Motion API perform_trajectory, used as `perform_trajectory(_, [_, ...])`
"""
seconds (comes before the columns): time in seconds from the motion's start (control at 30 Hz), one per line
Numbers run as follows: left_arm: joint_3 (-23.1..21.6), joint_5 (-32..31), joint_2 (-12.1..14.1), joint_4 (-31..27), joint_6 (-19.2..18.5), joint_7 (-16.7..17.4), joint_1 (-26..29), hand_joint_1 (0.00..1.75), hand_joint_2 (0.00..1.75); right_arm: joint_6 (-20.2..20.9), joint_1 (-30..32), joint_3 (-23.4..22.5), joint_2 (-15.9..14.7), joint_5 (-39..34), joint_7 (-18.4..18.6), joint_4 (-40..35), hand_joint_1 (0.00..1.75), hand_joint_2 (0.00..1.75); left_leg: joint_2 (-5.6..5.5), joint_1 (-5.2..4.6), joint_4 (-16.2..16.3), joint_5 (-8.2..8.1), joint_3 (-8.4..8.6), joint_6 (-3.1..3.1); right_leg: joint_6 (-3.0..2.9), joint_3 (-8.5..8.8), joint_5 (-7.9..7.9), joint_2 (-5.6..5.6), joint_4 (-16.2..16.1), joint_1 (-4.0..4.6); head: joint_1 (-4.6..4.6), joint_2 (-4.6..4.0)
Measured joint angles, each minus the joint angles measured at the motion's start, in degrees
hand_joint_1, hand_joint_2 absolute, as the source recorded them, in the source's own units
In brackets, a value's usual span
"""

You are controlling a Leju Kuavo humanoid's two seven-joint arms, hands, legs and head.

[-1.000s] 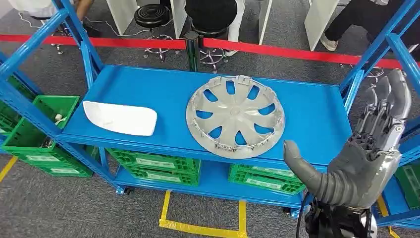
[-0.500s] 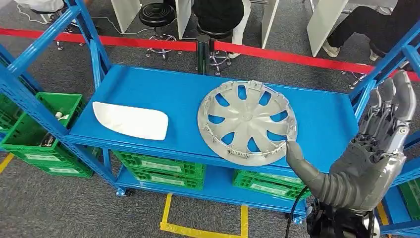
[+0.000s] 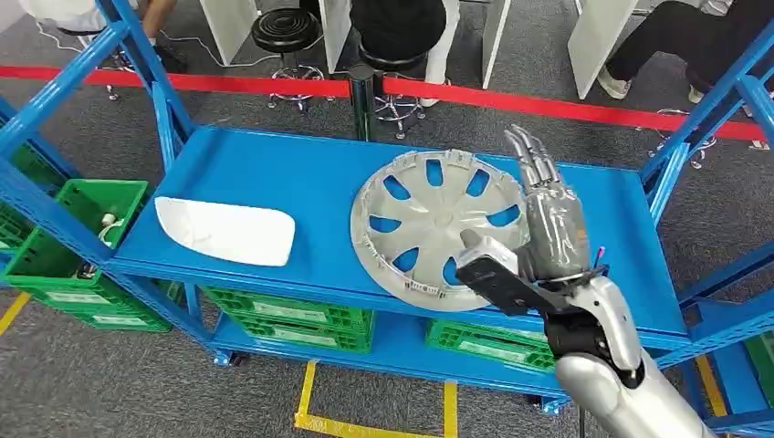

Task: Take the parts from the cabinet and place them on the table.

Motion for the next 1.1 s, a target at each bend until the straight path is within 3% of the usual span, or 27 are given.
perform_trajectory(0.1, [-1.25,-1.38,0.00,0.02,0.22,1.36,-0.30,0.00,0.00,6.29,-3.74,2.47,0.26,-0.72,-0.92,9.62,0.00,1.75,0.17,0.01,-0.08,0.04,0.03,-0.07,-0.22,0.02,-0.02,0.01,0.00,0.01,-0.28,0.00])
perform_trajectory(0.17, [-1.92,-1.75,-0.18,0.00,0.31,1.97,-0.43,0.00,0.00,3.94,-5.15,4.84,1.55,-2.01,-3.66,16.60,0.00,1.75,0.23,0.08,-0.10,0.04,0.02,-0.09,-0.22,0.01,-0.02,0.00,-0.01,0.03,0.00,0.02])
perform_trajectory(0.23, [-2.79,-1.84,-0.22,0.00,0.37,2.08,-0.65,0.00,0.00,2.58,-6.43,7.16,3.12,-3.26,-5.13,23.76,0.00,1.75,0.31,0.08,-0.08,0.02,0.15,-0.11,-0.22,0.02,-0.02,0.06,-0.02,0.02,-0.31,0.00])
perform_trajectory(0.37, [-3.82,-1.86,-0.28,0.02,0.55,2.23,-0.77,0.00,0.00,2.49,-7.61,9.83,4.48,-4.54,-5.37,31.83,0.00,1.75,0.30,0.06,-0.09,0.00,0.11,-0.14,-0.22,0.02,-0.02,0.10,-0.09,0.01,-0.24,0.00])
perform_trajectory(0.57, [-4.70,-1.72,-0.28,0.02,0.87,2.03,-0.81,0.00,0.00,2.14,-8.90,12.26,5.97,-7.36,-5.22,37.03,0.00,1.75,0.26,0.06,-0.09,-0.06,0.14,-0.20,-0.21,0.09,-0.02,0.17,-0.29,0.01,-0.24,0.00])
perform_trajectory(1.1, [-5.66,-1.77,-0.26,0.02,0.94,2.12,-0.80,0.00,0.00,2.45,-9.94,15.08,7.54,-7.85,-4.87,40.58,0.00,1.75,-0.22,0.06,-0.08,-0.06,0.14,-0.19,-0.20,0.22,-0.02,0.05,-0.42,0.01,-0.22,0.00])
